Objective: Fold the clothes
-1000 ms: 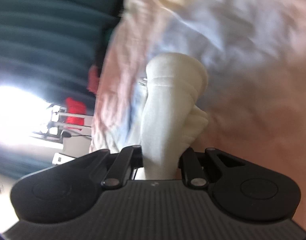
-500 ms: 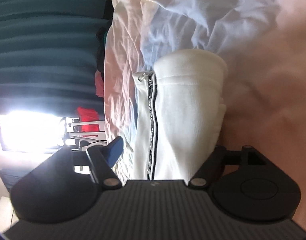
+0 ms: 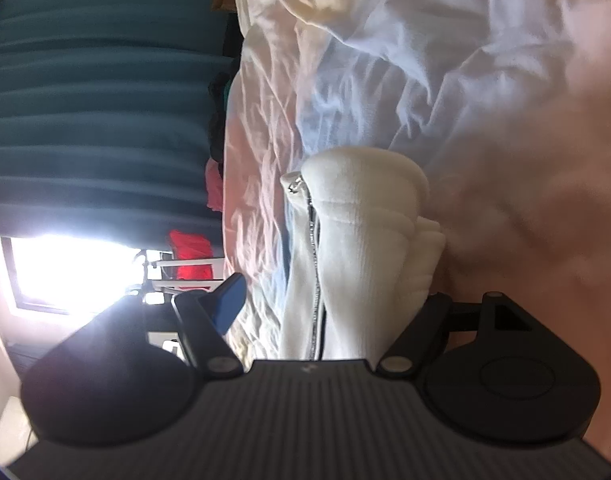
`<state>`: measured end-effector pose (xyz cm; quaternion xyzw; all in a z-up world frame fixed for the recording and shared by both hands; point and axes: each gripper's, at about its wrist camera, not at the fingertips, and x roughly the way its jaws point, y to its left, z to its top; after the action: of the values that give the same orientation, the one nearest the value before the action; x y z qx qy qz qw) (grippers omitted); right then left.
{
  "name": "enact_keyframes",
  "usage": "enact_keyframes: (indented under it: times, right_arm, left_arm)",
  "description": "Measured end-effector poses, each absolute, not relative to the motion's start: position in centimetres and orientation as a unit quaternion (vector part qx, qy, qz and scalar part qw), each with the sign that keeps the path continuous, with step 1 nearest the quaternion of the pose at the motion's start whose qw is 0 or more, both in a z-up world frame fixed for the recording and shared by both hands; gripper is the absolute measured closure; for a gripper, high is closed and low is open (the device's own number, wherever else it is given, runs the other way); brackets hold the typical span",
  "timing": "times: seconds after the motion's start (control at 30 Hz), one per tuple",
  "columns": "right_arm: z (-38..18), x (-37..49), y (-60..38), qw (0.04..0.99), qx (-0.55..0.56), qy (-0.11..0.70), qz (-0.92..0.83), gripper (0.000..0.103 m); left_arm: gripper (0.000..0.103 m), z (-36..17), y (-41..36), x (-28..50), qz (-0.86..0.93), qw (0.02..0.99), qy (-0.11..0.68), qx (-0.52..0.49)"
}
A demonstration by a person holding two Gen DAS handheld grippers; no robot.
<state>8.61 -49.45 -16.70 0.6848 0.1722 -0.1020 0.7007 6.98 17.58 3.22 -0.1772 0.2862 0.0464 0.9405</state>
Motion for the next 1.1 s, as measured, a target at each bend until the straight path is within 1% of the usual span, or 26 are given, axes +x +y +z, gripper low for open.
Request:
enact_keyframes:
  times: [0.17,0.3,0.4,0.47,0.5,0.57,0.7,0.77,0.9,0.97,1.0,1.07,1.1]
  right_arm:
    - [-17.0,9.0,-50.1,0.712,0.667,0.194,-0.099,0.028]
    - [-17.3,9.7,-50.3,0.725,0.638,0.238,-0.104,0.028]
    - [-17.6,9.9,-50.3,0.726,0.63,0.253,-0.11,0.031]
    - [-17.8,10.1,-50.3,0.728,0.625,0.259,-0.11,0.03]
    - [-17.9,10.2,-50.3,0.73,0.624,0.259,-0.108,0.028]
    - [-17.9,10.3,-50.4,0.735,0.62,0.254,-0.102,0.028]
    - [-17.6,10.8,-50.5,0.75,0.605,0.247,-0.106,0.028]
    - [-17.2,11.2,-50.3,0.761,0.587,0.25,-0.117,0.028]
    - [-16.5,12.3,-49.8,0.784,0.549,0.259,-0.13,0.028]
    - [-15.9,12.5,-49.6,0.796,0.529,0.26,-0.139,0.033]
    - [-15.6,12.6,-49.4,0.801,0.517,0.263,-0.147,0.037]
    - [-14.9,12.9,-48.9,0.814,0.493,0.264,-0.158,0.043]
    - [-14.5,13.0,-48.7,0.819,0.485,0.26,-0.164,0.05]
  left_arm:
    - [0.013,0.4,11.3,10.3,0.019,0.937,0.31,-0.157]
    - [0.014,-3.2,7.1,12.1,0.013,0.934,0.329,-0.135]
    - [0.014,-6.0,4.4,13.5,0.007,0.935,0.338,-0.104]
    - [0.014,-7.9,3.3,14.1,0.009,0.936,0.345,-0.076]
    - [0.014,-8.6,3.1,14.1,0.01,0.935,0.349,-0.064]
    - [0.014,-9.7,2.9,14.1,0.012,0.934,0.354,-0.04]
    - [0.014,-11.1,1.4,14.0,0.017,0.932,0.36,0.04]
    - [0.013,-11.6,1.0,14.1,0.02,0.93,0.363,0.054]
    - [0.011,-12.0,1.4,14.2,0.02,0.929,0.365,0.049]
    - [0.011,-12.0,1.4,13.9,0.02,0.93,0.362,0.05]
    - [0.011,-11.9,1.5,13.9,0.019,0.931,0.361,0.052]
    - [0.01,-11.9,1.6,13.9,0.019,0.931,0.362,0.049]
    - [0.01,-11.8,1.7,13.9,0.019,0.931,0.363,0.045]
